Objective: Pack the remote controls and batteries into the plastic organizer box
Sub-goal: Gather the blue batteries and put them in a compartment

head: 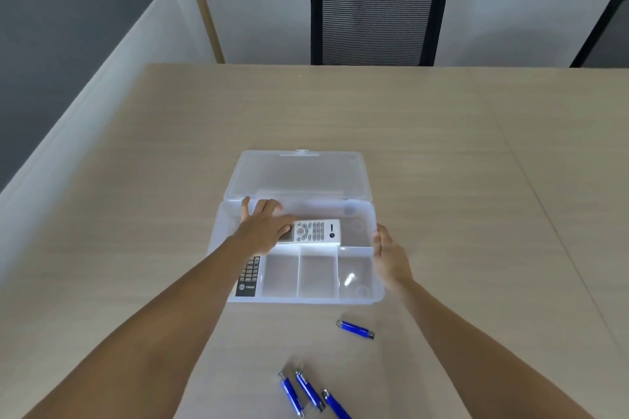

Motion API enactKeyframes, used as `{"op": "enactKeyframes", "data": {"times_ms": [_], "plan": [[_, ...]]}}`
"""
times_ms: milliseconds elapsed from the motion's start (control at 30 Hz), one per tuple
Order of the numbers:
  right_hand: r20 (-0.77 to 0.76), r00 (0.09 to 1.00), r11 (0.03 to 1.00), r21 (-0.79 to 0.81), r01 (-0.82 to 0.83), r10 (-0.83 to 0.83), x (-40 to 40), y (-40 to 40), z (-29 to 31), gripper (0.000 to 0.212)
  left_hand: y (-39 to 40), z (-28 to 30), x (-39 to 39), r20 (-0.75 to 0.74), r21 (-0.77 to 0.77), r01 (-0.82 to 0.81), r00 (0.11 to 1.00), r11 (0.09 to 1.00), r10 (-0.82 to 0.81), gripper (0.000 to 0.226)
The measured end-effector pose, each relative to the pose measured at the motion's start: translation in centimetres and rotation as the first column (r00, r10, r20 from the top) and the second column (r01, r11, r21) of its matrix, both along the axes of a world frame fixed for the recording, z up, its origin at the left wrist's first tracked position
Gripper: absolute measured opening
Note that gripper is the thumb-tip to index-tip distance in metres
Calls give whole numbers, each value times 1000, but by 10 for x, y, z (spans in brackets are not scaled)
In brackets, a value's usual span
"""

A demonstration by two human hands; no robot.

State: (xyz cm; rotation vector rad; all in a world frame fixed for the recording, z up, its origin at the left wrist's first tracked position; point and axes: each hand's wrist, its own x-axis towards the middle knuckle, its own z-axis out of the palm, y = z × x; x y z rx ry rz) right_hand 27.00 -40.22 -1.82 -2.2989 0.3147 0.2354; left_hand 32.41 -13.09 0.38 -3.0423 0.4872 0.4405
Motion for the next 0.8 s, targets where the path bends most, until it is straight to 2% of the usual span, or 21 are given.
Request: {"op": "enactKeyframes", "data": {"times_ms": [67,133,200,233,267,333,400,467,533,633,700,800], "plan": [[-16,1000,993,121,14,-12,-7,-4,5,45,2,4,-17,114,-107,-57,991,993,69,39],[8,990,972,189,137,-141,-29,-8,4,42,4,11,-49,269,-299,-21,957,954,105,36],[36,962,956,124,266,-272,-70,-7,-4,29,8,15,-97,369,-457,153,929,876,31,21],[47,968,967,71,244,-247,-93,-5,-10,21,10,15,-126,366,-504,236,930,831,-42,15],[58,987,988,24,152,-153,-114,-2,-17,15,11,11,-154,330,-531,297,935,794,-129,13],[44,993,987,-120,-103,109,-142,3,-32,12,12,-7,-204,215,-522,351,936,777,-279,14],[-7,971,950,-204,-234,238,-144,8,-40,24,14,-29,-237,131,-455,373,926,809,-353,21],[-106,961,933,-236,-273,254,-138,15,-32,19,14,-42,-258,81,-379,373,925,847,-371,36],[-218,934,908,-253,-335,284,-132,20,-26,16,14,-46,-270,51,-310,346,936,886,-348,39],[-294,910,911,-202,-360,294,-145,19,-12,15,14,-49,-278,6,-156,350,936,924,-353,34],[-287,904,929,-103,-356,315,-169,15,-8,26,12,-46,-280,4,-114,369,929,923,-371,28],[-282,863,891,-57,-451,418,-208,16,-6,36,-1,-39,-276,130,-145,400,914,905,-383,7]]}}
